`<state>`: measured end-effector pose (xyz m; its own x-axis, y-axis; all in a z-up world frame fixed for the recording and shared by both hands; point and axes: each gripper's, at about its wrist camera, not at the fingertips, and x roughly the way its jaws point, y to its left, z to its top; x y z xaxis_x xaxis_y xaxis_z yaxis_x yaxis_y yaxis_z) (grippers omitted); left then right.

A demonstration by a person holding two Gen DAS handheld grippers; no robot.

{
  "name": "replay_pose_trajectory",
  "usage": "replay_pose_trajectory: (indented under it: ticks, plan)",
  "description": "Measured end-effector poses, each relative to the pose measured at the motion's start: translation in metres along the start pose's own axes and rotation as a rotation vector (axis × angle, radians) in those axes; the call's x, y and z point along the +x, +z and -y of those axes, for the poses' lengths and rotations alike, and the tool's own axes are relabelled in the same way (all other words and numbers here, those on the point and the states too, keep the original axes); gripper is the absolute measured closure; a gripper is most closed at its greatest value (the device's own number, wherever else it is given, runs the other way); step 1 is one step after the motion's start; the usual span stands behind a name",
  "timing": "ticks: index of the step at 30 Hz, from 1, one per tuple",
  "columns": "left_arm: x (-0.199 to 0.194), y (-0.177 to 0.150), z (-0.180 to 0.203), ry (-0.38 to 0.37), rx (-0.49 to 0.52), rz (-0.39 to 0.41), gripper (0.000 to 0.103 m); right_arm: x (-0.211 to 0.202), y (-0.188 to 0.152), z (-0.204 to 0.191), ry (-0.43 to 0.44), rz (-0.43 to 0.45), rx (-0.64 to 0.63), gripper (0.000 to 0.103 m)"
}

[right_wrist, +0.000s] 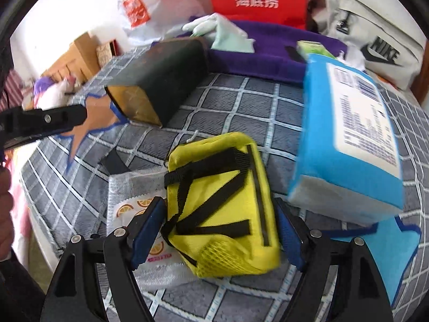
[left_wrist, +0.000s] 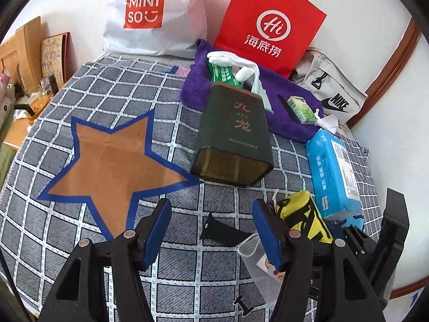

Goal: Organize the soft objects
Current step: 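Grasp the yellow mesh bag with the right gripper while the left gripper reaches the orange-print packet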

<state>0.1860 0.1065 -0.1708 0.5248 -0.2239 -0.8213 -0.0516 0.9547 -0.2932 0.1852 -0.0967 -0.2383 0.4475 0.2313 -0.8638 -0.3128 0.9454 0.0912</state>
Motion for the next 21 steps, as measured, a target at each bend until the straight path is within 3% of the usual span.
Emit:
replay_pose_trajectory:
  ticks: [2,4,6,14,17,21]
  plan:
    - [0.002,-0.003,-0.001,0.005,0.007,-0.007,0.042,0.001,-0.001,-0.005,-0.028,0.022,-0.027,0.023]
    - [0.002,-0.007,-0.003,0.017,0.018,-0.013,0.042,-0.002,-0.002,-0.004,-0.028,0.045,-0.028,0.033]
    - [0.002,-0.009,-0.006,0.032,0.025,-0.014,0.042,-0.008,-0.005,-0.001,-0.014,0.055,-0.01,0.035]
    - [0.002,-0.022,0.001,0.002,0.046,-0.035,0.042,-0.047,-0.016,0.007,0.033,0.128,0.03,0.035]
    - [0.002,-0.029,0.017,-0.017,0.1,-0.047,0.042,-0.06,-0.026,0.008,0.029,0.144,0.03,0.035]
    - [0.001,-0.039,0.044,0.017,0.203,-0.042,0.042,-0.072,-0.043,0.018,0.018,0.149,0.05,0.035]
